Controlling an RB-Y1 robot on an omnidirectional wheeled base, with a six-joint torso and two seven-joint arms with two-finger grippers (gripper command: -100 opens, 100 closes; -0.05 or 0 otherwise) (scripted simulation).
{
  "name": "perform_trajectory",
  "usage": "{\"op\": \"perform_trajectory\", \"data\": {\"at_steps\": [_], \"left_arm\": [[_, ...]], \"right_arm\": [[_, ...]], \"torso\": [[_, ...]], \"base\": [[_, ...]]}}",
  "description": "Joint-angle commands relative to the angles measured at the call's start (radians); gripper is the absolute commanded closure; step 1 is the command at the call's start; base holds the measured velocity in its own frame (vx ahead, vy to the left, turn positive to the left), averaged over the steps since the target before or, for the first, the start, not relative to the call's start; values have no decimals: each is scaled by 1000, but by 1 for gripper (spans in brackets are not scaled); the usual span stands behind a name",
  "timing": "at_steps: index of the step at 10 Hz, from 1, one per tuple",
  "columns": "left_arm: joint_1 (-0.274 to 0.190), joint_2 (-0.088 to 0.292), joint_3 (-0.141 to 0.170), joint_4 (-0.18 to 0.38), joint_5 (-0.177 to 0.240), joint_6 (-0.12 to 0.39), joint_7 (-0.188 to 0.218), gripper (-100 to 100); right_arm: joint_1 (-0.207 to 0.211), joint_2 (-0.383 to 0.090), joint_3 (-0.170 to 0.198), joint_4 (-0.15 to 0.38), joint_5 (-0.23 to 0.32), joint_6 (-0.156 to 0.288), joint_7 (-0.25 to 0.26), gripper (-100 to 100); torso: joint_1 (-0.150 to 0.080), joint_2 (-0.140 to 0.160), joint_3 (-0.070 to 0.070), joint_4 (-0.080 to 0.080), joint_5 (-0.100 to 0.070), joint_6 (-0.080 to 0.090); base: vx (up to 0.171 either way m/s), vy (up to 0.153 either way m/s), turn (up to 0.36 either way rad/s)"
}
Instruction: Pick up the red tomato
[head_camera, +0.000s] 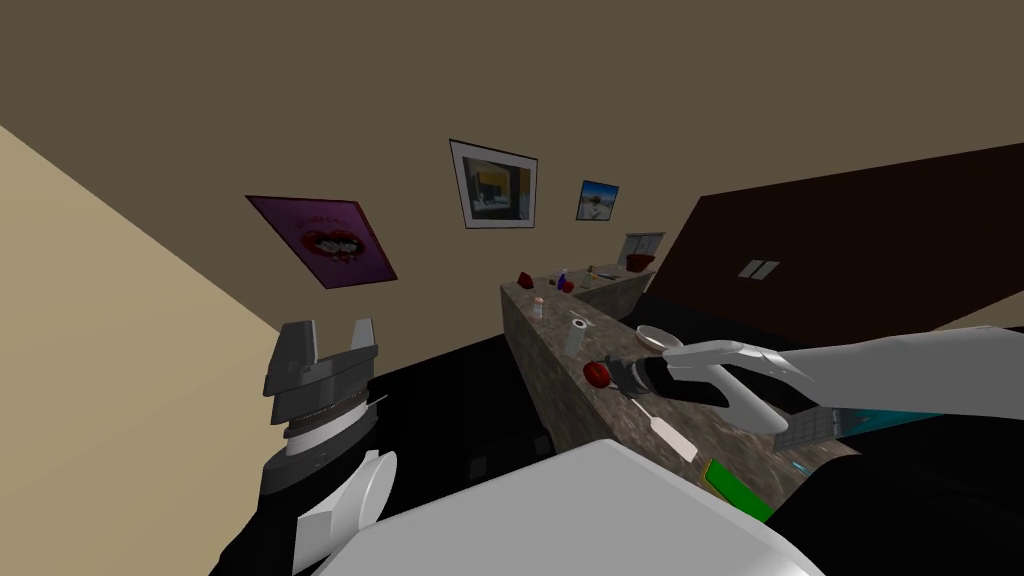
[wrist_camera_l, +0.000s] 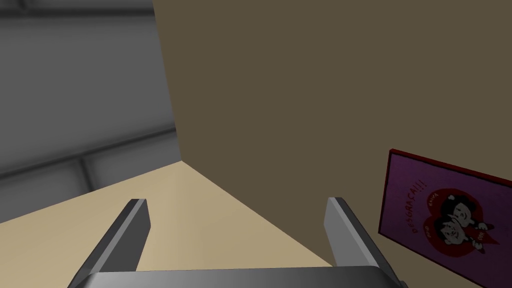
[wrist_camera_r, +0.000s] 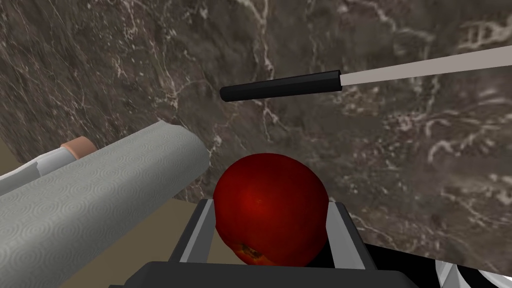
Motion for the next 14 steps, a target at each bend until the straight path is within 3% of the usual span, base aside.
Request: {"op": "perform_trajectory", "data": {"at_steps": [1,2,3,5,6,7,8,10,11,12,13,14], "left_arm": [[0,0,0,0,0,0,0,0],[0,0,0,0,0,0,0,0],[0,0,0,0,0,0,0,0],[0,0,0,0,0,0,0,0],[0,0,0,0,0,0,0,0],[0,0,0,0,0,0,0,0],[0,0,0,0,0,0,0,0],[0,0,0,0,0,0,0,0],[0,0,0,0,0,0,0,0],[0,0,0,0,0,0,0,0],[0,0,0,0,0,0,0,0],[0,0,0,0,0,0,0,0]], "right_arm": [[9,-1,-21,-5,-50,9,41,100],[9,-1,-21,-5,-69,9,41,100],[26,0,-56,-15,-110,26,94,100],[26,0,-56,-15,-142,26,96,100],[43,0,-91,-26,-180,43,142,100],[43,0,-91,-26,-209,43,151,100],[61,1,-126,-36,-240,60,187,100],[61,1,-126,-36,-288,60,207,100],[78,2,-161,-47,-325,78,254,100],[78,2,-161,-47,-355,78,262,100],[74,1,-156,-46,-334,75,249,100],[75,1,-157,-46,-338,76,252,0]], "torso": [[0,0,0,0,0,0],[0,0,0,0,0,1],[0,0,0,0,0,1],[0,1,0,0,0,1],[0,0,0,0,0,1],[0,0,0,0,0,0],[0,0,0,0,1,1],[0,1,1,0,1,1],[1,0,0,0,1,1],[1,1,1,0,1,0],[1,1,1,0,1,1],[2,0,0,0,1,1]], "base": [[-29,-23,39],[-16,-13,-4],[-39,-18,57],[-26,-16,20],[-29,-19,53],[-33,-20,40],[-49,-39,56],[-30,-19,18],[-35,-11,44],[-32,-15,48],[-11,-6,6],[0,0,0]]}}
